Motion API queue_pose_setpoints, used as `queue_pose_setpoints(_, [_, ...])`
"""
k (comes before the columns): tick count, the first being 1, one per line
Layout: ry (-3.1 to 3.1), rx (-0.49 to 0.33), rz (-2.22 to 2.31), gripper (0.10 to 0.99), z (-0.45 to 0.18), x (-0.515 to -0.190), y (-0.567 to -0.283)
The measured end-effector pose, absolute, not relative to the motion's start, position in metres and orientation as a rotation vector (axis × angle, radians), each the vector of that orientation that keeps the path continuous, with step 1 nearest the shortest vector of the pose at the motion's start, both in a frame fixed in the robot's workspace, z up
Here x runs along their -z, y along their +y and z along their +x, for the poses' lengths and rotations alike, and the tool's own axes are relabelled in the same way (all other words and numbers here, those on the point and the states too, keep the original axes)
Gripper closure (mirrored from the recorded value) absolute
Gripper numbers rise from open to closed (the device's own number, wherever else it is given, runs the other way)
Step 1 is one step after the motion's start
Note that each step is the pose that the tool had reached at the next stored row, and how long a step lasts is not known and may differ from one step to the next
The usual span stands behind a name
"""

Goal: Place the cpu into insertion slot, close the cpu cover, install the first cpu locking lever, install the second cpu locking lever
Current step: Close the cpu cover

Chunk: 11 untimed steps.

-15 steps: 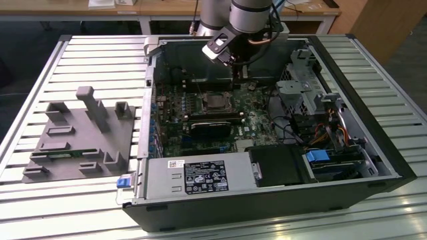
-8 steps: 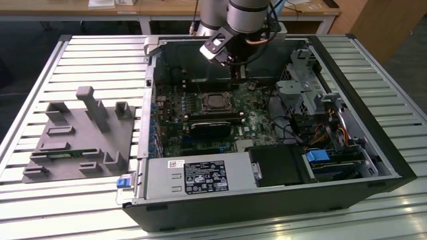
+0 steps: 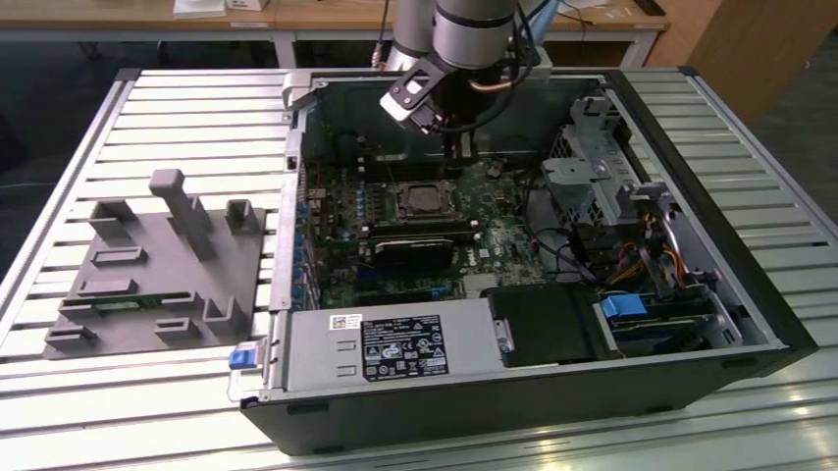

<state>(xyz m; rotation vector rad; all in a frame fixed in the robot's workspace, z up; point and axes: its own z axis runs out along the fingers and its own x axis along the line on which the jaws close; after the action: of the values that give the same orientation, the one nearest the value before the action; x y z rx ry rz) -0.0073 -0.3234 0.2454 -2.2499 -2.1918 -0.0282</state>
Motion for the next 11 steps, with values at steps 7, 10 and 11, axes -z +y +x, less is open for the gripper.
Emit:
queue_pose_setpoints(7, [-2.193,0.03,-2.251,0.984,-0.021,-0.24,-0.326])
queue_pose_setpoints(10, [-2.193,0.031,-2.251,0.984,-0.026,-0.237,-0.326])
queue_pose_setpoints(11, [-2.193,0.031,-2.251,0.984,-0.028,-0.236,-0.326])
